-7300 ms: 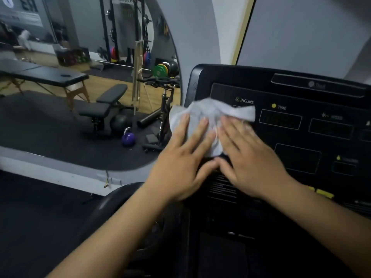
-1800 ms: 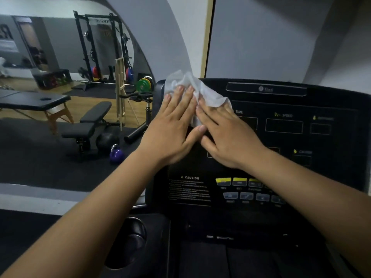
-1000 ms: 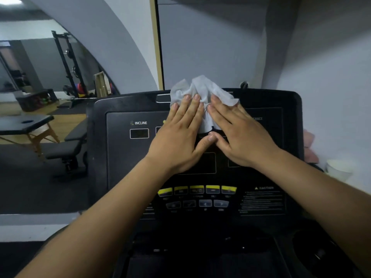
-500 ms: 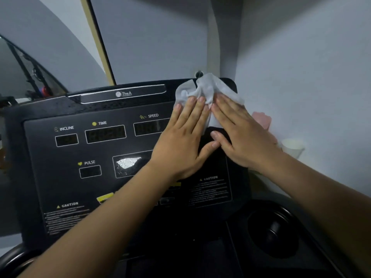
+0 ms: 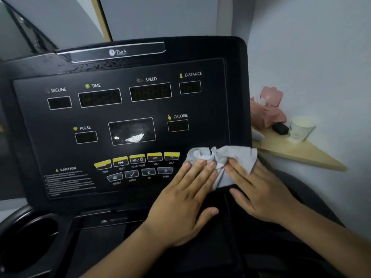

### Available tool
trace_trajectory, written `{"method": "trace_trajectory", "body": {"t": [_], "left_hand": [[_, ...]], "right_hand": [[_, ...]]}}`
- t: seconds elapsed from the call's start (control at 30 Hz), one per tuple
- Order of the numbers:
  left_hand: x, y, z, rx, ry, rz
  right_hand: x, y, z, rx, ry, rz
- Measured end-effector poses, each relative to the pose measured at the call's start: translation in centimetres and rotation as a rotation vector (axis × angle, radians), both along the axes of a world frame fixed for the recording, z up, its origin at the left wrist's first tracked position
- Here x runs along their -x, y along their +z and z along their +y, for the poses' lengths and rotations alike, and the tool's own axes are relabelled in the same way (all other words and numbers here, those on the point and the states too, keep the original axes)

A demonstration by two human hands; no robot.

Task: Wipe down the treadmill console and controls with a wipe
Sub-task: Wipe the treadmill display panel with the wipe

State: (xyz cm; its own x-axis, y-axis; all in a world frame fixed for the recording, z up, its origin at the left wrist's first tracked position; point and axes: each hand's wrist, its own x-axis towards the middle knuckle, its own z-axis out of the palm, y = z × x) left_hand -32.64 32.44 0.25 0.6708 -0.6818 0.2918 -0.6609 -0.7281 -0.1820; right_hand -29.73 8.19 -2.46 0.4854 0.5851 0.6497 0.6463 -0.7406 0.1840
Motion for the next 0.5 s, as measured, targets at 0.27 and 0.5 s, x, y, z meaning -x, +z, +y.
{"method": "trace_trajectory", "body": {"t": [0.27,0.5], "left_hand": [[1.9,-1.4,4.4,0.125,-0.001,0.048],[2.6,-2.2,9.7,0.184,0.031,0.032]], "right_hand": [[1.3,0.0,3.5,0.108,0.058,0.046],[1.8,0.8,8.9,0.207,0.098,0.143]]}}
